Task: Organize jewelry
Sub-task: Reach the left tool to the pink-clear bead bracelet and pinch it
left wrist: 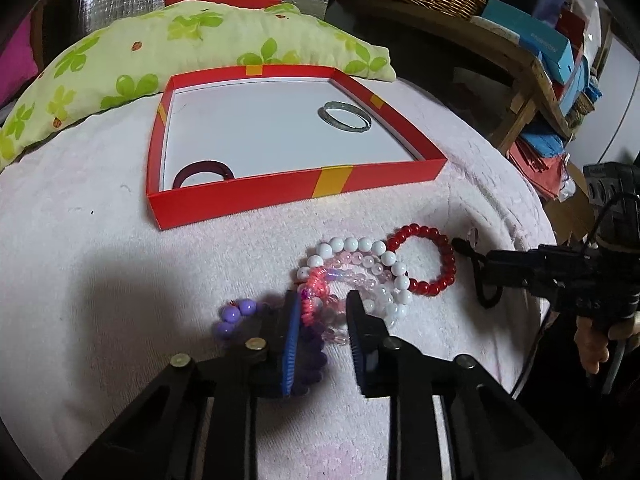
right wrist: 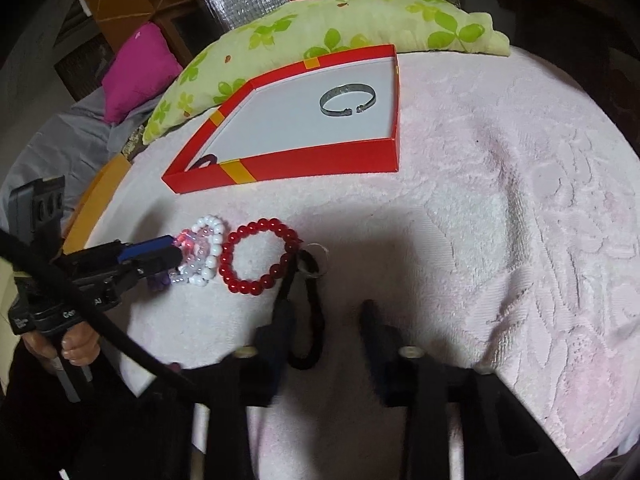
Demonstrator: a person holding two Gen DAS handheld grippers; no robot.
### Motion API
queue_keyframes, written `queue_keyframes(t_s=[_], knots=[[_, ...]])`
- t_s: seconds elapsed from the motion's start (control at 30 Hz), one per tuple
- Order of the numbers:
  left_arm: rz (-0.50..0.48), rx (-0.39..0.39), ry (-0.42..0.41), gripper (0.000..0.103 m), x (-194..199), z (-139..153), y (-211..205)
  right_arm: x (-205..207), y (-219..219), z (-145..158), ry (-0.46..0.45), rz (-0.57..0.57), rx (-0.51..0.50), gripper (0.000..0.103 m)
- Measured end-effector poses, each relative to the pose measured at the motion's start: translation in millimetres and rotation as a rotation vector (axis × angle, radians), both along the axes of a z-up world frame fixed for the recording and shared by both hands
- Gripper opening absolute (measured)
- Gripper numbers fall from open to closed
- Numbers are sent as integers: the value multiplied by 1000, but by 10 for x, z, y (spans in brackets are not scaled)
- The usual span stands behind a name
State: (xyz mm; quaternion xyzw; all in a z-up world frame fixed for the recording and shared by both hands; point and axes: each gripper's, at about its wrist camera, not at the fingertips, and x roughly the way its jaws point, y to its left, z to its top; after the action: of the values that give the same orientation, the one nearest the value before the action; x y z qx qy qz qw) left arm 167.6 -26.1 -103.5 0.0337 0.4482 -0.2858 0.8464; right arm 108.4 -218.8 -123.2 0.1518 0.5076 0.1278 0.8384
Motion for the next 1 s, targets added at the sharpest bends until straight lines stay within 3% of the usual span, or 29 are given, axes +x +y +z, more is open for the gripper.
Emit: queue_keyframes(t_s=[0.13, 0.4, 0.6, 0.93, 1.0], knots=[[-44, 11, 6, 16, -85, -4, -42, -1, -25, -8, -5, -3, -15, 17], [-103, 3, 47, 14, -203, -55, -116, 12, -54, -24, 4, -15, -7, 17], [-94, -10, 71, 14, -187, -77, -109, 26, -78, -31, 15, -23, 17, 18], [-106, 29, 19, 14, -227, -78, -172, -12, 41, 2, -23, 37, -33, 20], [-107, 36, 9, 14, -230, -78, -182, -27, 97, 15, -40, 59, -58, 16]])
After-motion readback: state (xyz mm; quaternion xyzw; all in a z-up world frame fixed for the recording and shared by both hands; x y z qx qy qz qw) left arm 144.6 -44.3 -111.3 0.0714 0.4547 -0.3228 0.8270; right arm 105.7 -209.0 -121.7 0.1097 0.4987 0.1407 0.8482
